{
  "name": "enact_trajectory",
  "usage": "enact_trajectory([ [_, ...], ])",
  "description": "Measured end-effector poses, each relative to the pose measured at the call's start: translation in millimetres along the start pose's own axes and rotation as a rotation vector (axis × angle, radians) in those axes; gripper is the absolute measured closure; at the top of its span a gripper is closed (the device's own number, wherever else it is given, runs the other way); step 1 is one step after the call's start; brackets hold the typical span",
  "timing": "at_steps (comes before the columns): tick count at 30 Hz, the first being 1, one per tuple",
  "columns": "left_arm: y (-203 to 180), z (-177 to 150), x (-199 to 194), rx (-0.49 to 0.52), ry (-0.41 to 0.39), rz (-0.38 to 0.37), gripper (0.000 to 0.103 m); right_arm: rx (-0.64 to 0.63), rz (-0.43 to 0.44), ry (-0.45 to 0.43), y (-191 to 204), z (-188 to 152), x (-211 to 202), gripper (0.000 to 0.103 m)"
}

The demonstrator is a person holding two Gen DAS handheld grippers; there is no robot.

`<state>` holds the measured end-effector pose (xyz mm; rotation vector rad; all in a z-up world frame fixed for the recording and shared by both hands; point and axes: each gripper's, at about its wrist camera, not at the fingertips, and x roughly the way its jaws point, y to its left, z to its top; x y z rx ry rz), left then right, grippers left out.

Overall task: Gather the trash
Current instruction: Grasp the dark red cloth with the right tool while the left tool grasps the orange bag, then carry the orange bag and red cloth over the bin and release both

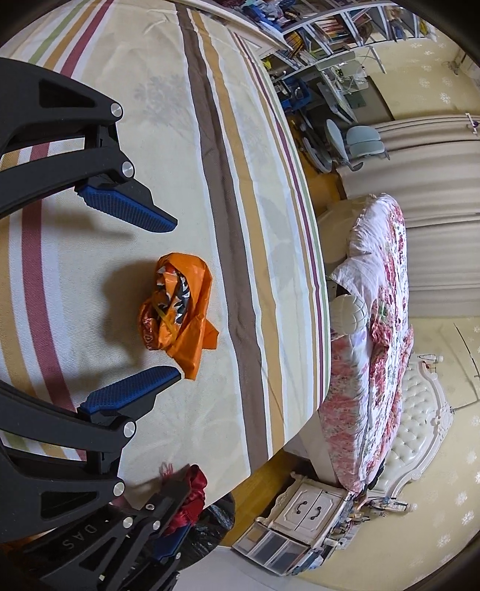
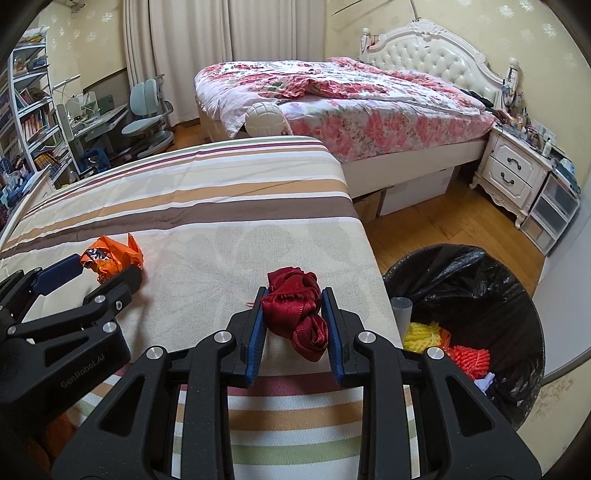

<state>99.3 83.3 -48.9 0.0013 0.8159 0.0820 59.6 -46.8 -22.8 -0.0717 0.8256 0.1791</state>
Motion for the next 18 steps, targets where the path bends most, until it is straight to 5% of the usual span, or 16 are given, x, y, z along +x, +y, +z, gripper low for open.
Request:
enact_trajectory([
  [3,3.8,-0.5,3.7,-0.013,0.021,-0.022,0.047,-0.005,-0.001,0.000,1.2,-0.6,0.0,0.075],
  [18,0.1,-8.7,-15.2,0.001,-0.029,-0.031,0.051,-0.013,0.003,-0.020,7.8,-8.2,-13.2,0.075],
])
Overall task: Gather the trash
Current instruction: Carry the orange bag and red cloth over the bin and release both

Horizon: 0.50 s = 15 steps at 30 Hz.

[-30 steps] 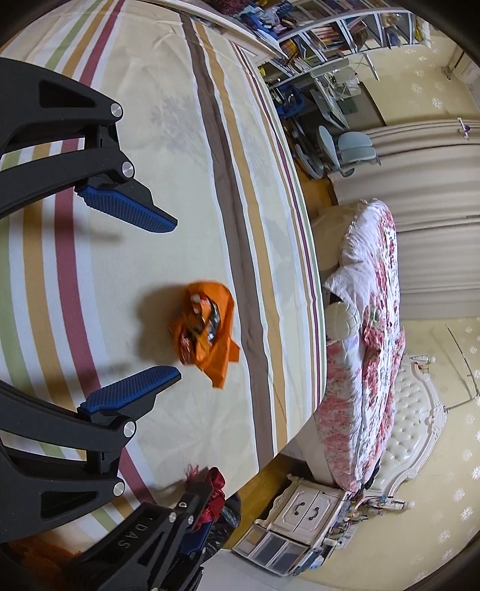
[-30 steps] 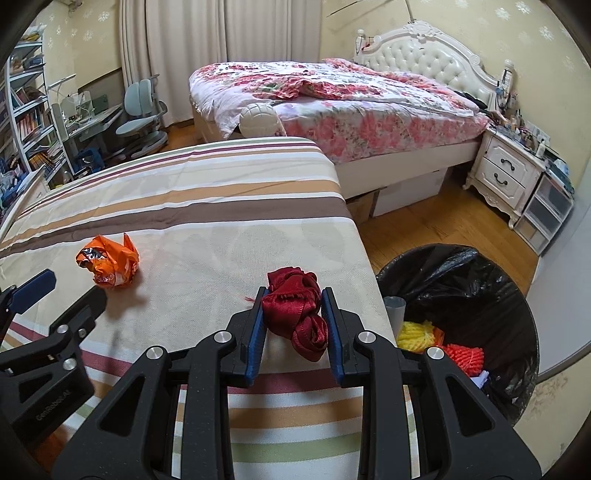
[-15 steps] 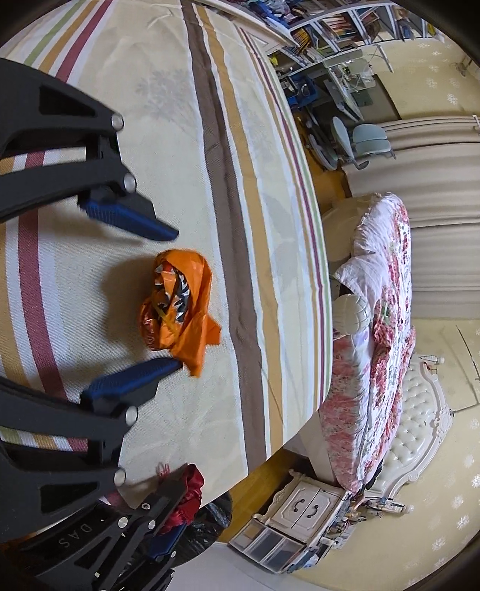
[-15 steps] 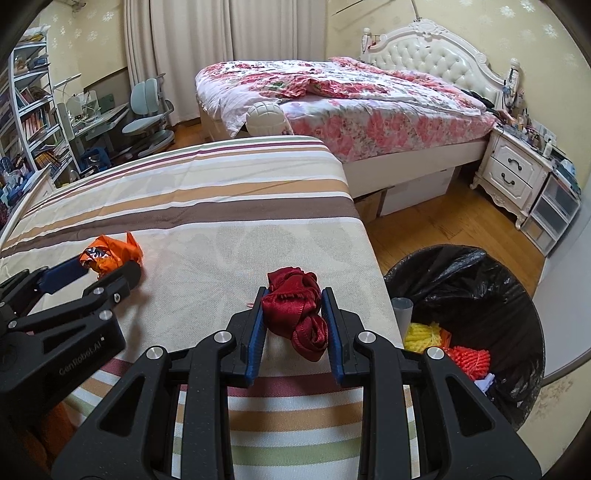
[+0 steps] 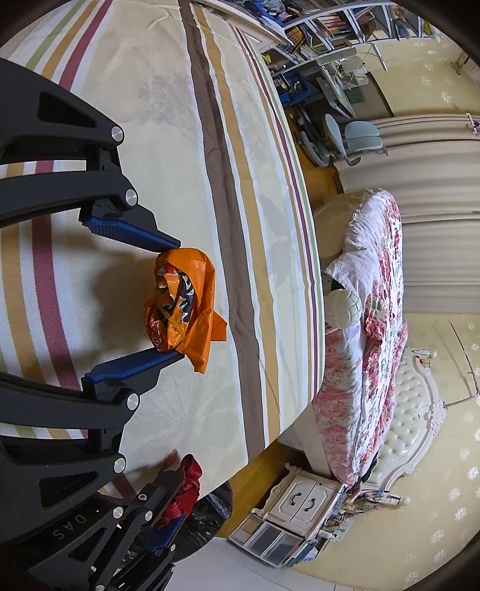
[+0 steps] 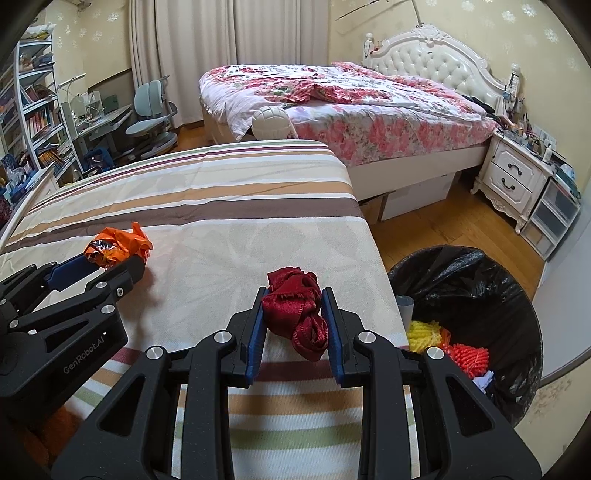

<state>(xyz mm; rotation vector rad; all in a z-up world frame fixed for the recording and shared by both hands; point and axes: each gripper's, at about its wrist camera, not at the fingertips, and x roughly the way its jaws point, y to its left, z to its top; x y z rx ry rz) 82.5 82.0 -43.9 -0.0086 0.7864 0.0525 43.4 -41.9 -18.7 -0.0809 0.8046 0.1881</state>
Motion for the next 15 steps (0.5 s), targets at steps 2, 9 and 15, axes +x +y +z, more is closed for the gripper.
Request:
enact_trajectory([
  [2,-0.6,-2.0,-3.1,-0.002,-0.003,0.001,0.051,0.001,0.001,-0.003,-0.1,-1.7,-3.8,0.075],
  [9,-6.6,-6.4,-16.3,0.006,-0.022,-0.017,0.051,0.009,-0.005,-0.023,-4.4,-7.8,-21.5,0.075],
  [15,-17.9,-9.9,-30.6,0.020,-0.049,-0.045,0.051,0.031,-0.024,-0.038,-15.7,-14.4,-35.8,0.075],
])
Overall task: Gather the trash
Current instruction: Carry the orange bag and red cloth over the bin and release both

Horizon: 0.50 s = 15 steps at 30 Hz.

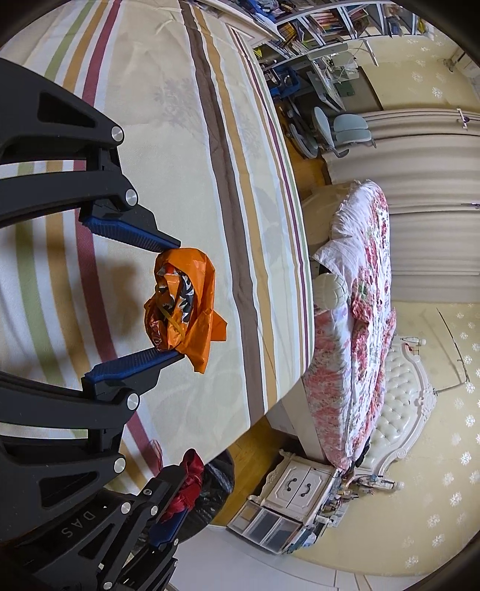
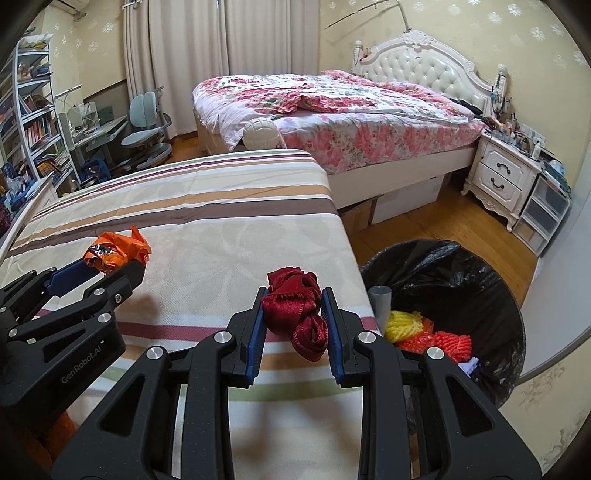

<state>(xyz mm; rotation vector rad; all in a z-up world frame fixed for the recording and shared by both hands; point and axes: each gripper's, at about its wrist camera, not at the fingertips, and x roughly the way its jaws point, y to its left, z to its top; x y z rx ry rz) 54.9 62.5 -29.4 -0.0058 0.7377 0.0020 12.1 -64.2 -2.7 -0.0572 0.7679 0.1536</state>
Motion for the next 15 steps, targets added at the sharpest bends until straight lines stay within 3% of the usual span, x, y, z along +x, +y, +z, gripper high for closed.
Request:
enact_trajectory([
  [15,-54.0,0.8,-14.7,0.079,-0.053,-0.088,0.051,0.090,-0.106,-0.049,-60.1,-9.7,-29.3,0.075],
])
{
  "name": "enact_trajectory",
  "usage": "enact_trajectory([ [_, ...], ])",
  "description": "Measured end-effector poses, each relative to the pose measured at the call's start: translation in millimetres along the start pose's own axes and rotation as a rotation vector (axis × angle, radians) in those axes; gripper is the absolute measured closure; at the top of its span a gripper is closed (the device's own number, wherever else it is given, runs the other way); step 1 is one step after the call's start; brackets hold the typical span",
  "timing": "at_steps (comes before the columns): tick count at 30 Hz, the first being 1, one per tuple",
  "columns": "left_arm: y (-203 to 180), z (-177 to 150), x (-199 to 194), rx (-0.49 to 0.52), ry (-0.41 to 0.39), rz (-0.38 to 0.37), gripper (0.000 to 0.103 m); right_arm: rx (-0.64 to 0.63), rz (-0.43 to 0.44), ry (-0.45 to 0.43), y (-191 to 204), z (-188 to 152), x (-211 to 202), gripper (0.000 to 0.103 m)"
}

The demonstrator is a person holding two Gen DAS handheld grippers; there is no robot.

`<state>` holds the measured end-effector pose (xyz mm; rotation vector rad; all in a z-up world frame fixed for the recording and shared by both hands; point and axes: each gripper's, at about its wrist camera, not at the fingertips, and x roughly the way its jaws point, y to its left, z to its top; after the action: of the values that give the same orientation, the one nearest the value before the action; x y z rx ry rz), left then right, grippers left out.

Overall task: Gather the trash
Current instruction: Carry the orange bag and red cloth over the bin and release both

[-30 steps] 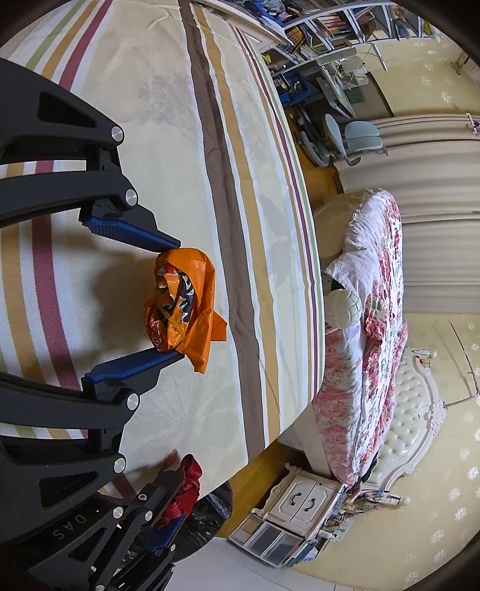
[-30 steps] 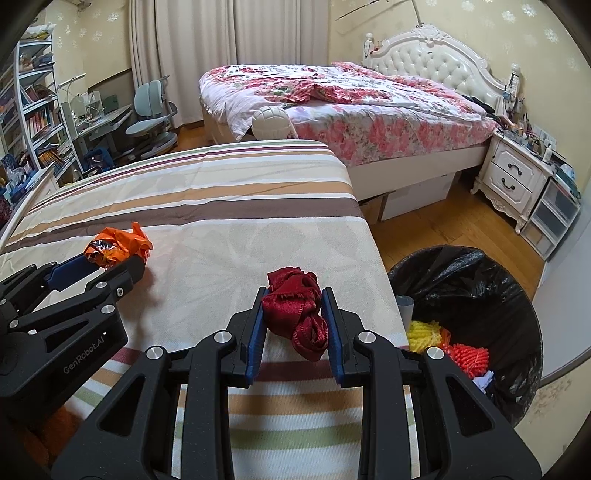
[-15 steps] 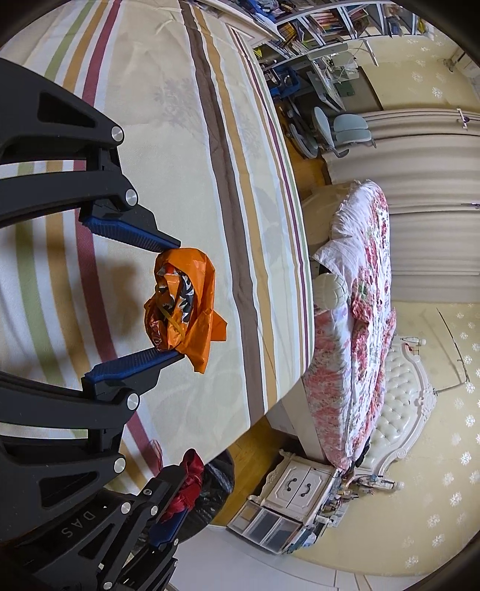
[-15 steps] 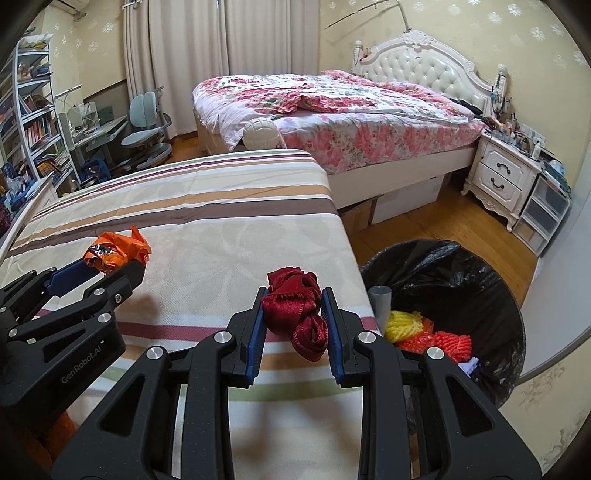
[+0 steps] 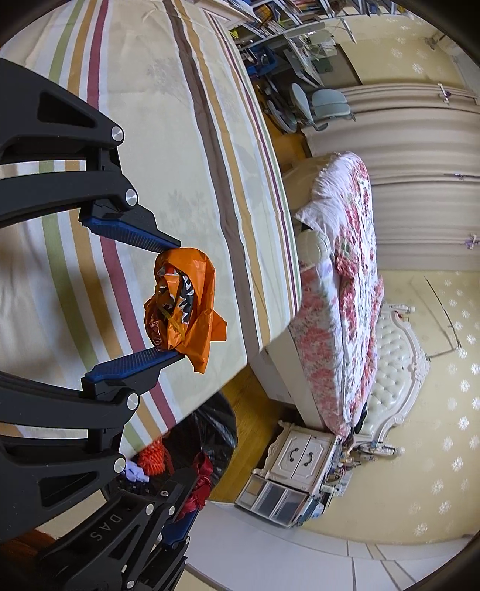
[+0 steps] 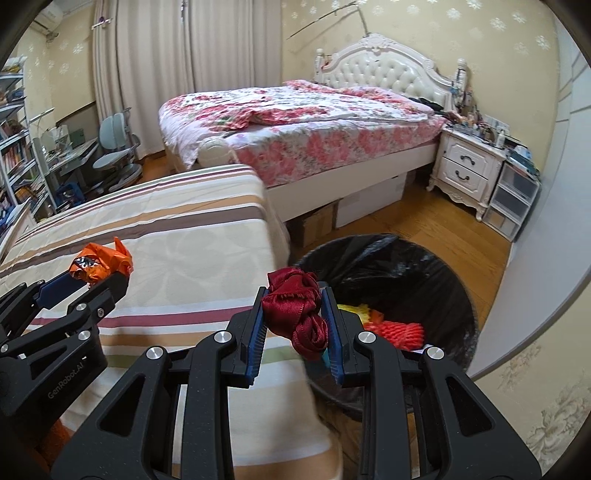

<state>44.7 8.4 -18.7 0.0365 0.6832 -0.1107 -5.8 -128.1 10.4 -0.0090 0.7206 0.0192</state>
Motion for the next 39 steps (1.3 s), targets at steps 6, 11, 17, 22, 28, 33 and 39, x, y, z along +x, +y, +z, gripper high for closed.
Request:
enact_trajectory([
  [6,-31.8,6.8,6.9,0.048,-0.026,-0.041,0.051,0.046,-0.059,-0.020,-34.5,3.2,0.0,0.075],
  [11,-55.8,13.5,22.0,0.077,-0.018,-0.067,0.051,0.074,-0.094,-0.030,-56.7,6.9,6.1,0.075],
  [17,-80.0,19.4,38.8,0.116,-0.010,-0.081,0.051,0.096,-0.112,-0.024,-75.4,9.6,19.2,0.075],
  [22,-94.5,23.8,53.1,0.143,0.002,-0.083,0.051,0.110,-0.116,-0.013,-87.4,10.6,29.2,0.075],
  [28,-106.6,26.3,67.8,0.156,0.020,-0.077,0.051,0.119,-0.116,0.003,-95.9,10.9,40.8,0.075],
  [33,-112.1,27.0,73.6,0.162,0.032,-0.073,0.050,0.129,-0.120,0.009,-103.3,11.9,47.0,0.075],
  [39,-113.6,27.0,76.5,0.155,0.045,-0.068,0.046,0.146,-0.128,0.007,-108.9,11.1,49.2,0.069],
])
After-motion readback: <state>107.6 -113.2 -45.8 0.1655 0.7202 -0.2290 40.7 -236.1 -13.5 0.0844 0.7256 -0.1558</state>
